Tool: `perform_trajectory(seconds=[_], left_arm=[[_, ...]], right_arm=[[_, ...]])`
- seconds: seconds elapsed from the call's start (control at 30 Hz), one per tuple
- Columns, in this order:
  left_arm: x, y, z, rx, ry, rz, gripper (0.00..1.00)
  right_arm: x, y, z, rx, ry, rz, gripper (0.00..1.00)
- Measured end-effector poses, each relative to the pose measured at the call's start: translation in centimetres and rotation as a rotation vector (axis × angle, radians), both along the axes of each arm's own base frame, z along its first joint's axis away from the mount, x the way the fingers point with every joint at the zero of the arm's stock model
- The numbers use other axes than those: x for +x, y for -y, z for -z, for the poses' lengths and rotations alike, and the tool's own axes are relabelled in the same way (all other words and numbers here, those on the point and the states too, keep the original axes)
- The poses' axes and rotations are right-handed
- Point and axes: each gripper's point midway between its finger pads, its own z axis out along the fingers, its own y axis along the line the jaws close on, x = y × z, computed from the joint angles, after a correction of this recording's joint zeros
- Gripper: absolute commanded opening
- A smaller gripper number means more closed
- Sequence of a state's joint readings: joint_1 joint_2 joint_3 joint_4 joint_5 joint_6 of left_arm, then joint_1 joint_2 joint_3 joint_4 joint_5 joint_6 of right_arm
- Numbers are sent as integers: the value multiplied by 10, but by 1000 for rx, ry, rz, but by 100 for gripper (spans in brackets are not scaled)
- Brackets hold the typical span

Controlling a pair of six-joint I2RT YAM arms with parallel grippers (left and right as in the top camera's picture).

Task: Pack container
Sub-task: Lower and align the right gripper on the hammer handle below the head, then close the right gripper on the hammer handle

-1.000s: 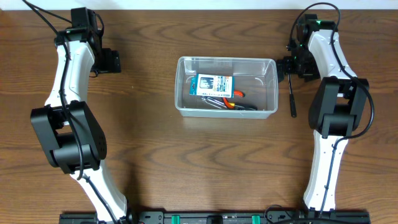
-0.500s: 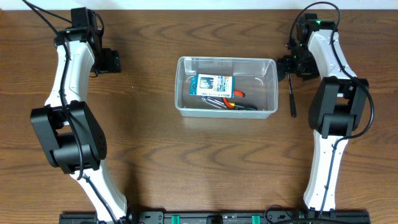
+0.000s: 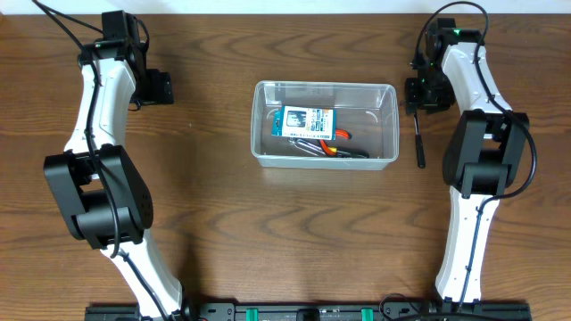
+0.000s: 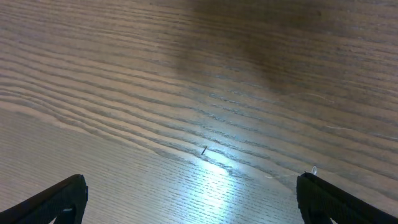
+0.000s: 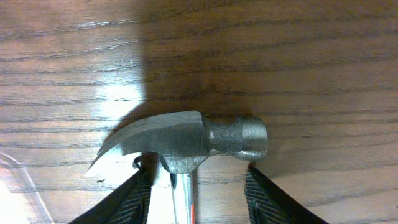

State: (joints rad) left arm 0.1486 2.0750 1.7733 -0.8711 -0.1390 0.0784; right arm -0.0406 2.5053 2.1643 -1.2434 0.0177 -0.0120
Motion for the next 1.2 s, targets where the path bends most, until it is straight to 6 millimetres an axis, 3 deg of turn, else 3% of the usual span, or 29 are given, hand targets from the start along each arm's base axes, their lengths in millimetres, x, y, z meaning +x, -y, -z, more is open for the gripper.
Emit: perform_trajectory(seconds=[0.37, 1.2], left_arm=[[0, 0, 0, 0, 0, 0, 98], [0, 0, 0, 0, 0, 0, 98]], right_arm=[[0, 0, 0, -1, 0, -1, 30], [-6, -1, 0, 6, -23, 1, 11]])
